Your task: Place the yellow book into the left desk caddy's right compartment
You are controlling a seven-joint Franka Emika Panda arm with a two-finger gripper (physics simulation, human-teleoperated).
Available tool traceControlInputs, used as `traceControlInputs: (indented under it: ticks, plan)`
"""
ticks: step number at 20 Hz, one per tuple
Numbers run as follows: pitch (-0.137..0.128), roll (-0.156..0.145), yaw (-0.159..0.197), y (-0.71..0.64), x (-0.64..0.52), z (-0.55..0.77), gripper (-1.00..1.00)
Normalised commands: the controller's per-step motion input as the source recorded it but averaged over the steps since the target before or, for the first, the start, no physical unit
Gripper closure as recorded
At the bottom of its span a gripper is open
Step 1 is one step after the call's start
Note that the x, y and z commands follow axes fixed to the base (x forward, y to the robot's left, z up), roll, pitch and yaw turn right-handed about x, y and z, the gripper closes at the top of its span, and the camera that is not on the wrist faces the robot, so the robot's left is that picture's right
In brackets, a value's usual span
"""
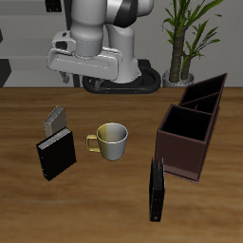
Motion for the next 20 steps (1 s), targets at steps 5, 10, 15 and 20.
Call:
traceControlInputs:
  ticks: [5,10,15,20]
  plan:
    - [-0.016,-0.048,-0.001,-0.37,-0.11,-0.23,-1.00]
    - [-0.001,-0.037,-0.020,-0.22,-0.12,-0.38,-1.00]
    - [0.009,-0.021,-0.017,-0.17,-0.06,-0.37,-1.00]
    - [0.020,-0.025,0.013,-0.19,-0.06,-0.46,-1.00]
